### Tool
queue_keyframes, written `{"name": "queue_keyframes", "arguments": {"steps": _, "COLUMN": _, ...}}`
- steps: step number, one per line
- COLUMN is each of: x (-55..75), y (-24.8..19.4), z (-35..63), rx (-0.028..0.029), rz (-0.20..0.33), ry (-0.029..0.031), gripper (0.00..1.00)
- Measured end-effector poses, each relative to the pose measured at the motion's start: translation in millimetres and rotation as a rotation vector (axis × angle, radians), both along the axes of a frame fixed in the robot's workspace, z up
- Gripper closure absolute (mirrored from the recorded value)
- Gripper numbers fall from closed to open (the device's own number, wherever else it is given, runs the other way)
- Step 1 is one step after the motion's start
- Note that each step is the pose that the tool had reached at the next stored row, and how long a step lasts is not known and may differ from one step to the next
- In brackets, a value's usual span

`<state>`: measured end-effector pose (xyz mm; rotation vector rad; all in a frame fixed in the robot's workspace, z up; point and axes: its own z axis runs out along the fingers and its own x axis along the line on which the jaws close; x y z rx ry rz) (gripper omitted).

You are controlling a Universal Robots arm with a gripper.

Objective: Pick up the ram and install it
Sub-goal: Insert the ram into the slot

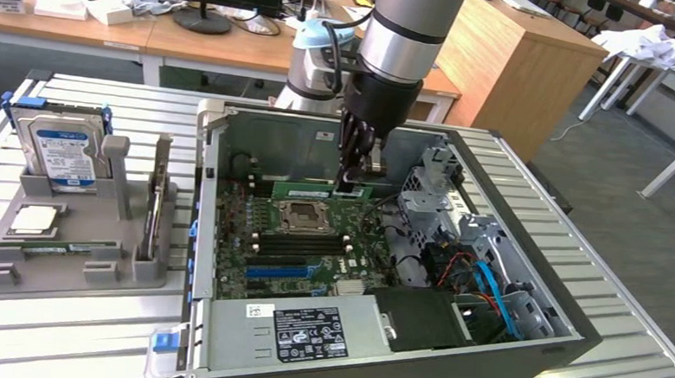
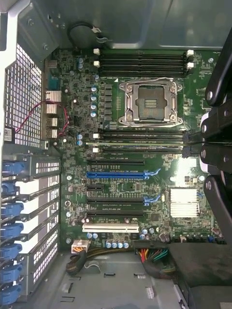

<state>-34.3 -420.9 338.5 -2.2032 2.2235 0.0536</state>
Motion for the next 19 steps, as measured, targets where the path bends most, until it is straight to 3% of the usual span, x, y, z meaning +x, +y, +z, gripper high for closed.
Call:
{"name": "queue_keyframes", "arguments": {"steps": 6, "x": 0.0, "y": 0.0, "z": -1.1, "rx": 0.0005, "rz": 0.0, "ry": -0.0002, "gripper": 0.88}}
{"name": "queue_keyframes", "arguments": {"steps": 19, "x": 0.0, "y": 0.0, "z": -16.6, "rx": 0.0001, "rz": 0.0, "ry": -0.0001, "gripper": 0.88}}
